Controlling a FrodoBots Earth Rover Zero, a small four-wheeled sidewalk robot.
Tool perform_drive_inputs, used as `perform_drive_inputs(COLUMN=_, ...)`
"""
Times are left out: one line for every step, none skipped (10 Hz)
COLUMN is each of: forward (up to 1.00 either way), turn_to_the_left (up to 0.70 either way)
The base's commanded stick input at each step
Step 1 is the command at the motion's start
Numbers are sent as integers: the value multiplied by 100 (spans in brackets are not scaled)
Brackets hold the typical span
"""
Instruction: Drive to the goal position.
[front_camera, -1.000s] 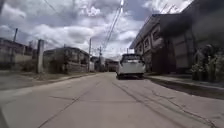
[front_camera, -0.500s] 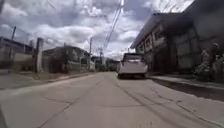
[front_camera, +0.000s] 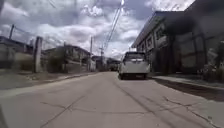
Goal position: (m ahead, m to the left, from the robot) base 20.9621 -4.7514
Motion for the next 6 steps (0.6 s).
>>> perform_drive_inputs(forward=50, turn_to_the_left=0)
perform_drive_inputs(forward=50, turn_to_the_left=0)
perform_drive_inputs(forward=50, turn_to_the_left=0)
perform_drive_inputs(forward=50, turn_to_the_left=0)
perform_drive_inputs(forward=50, turn_to_the_left=0)
perform_drive_inputs(forward=50, turn_to_the_left=0)
